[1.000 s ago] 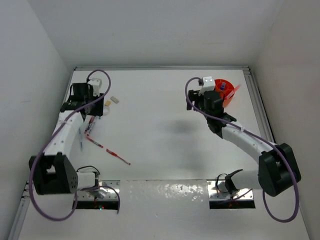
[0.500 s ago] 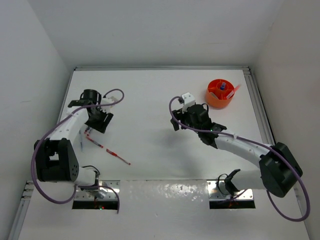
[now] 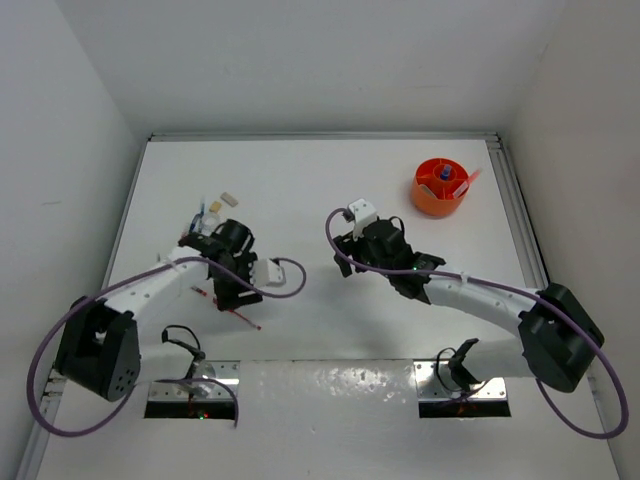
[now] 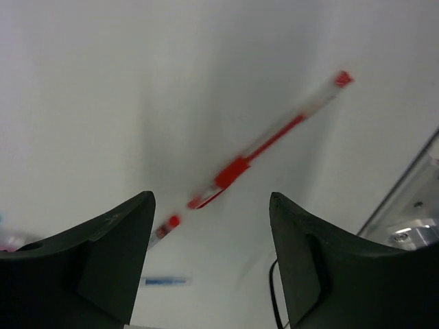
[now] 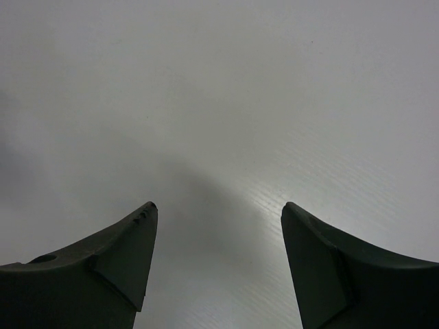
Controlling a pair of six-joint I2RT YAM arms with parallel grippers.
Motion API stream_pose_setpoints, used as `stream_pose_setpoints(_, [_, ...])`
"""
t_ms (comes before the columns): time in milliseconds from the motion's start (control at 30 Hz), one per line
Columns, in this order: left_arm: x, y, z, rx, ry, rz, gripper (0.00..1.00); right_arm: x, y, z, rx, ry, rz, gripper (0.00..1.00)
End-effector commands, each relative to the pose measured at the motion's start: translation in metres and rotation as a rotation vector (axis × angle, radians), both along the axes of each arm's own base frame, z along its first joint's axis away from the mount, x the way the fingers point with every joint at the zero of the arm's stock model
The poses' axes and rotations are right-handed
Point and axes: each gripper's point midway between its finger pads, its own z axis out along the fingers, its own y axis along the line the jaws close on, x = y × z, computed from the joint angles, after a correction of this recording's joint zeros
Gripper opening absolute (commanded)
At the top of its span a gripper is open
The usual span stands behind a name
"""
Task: Sort the stationery into containers
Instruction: Pick up the pen from the center of the board.
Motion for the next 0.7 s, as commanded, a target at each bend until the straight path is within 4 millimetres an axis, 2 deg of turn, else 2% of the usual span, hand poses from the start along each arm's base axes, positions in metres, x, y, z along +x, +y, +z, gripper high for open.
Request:
stream_pose_setpoints(0, [-0.04,0.0,-0.034,0.103,0.172,-0.205,0.65,-0.002,0.0,0.008,0.003,-0.019,-0.025,0.72])
stream_pose_setpoints(100, [-0.053,0.008,-0.049,0.198,0.216,-0.289,0.66,-0.007,-0.003,0.007,-0.014,-0.021,-0.041,0.72])
stream_pose_setpoints(267, [-0.043,-0.006,-0.061,0.217,0.165,-0.34,0.67,-0.014,-0.013,0.008,-0.026,-0.028,-0.081,0.72])
stream_pose_setpoints(333, [-0.041,-0.008,-0.069,0.231,0.151,-0.336,0.62,-0.02,-0.019,0.004,-0.033,-0.024,-0.098,0.72])
stream_pose_setpoints(400, [-0.039,-0.012,-0.072,0.228,0.136,-0.344,0.56,-0.021,-0.023,0.005,-0.041,-0.031,-0.113,0.72])
stream_pose_setpoints(433, [-0.04,-0.014,-0.074,0.228,0.136,-0.352,0.46,-0.022,-0.025,0.007,-0.038,-0.037,-0.12,0.72])
stream_pose_setpoints(500, [-0.043,-0.018,-0.077,0.216,0.131,-0.365,0.35,-0.021,-0.032,0.01,-0.05,-0.053,-0.144,0.72])
stream_pose_setpoints(600, [-0.049,-0.021,-0.081,0.2,0.135,-0.361,0.26,-0.02,-0.042,0.01,-0.079,-0.074,-0.168,0.72])
stream_pose_setpoints(667, [-0.051,-0.025,-0.084,0.189,0.136,-0.35,0.1,-0.019,-0.048,0.014,-0.098,-0.1,-0.182,0.73])
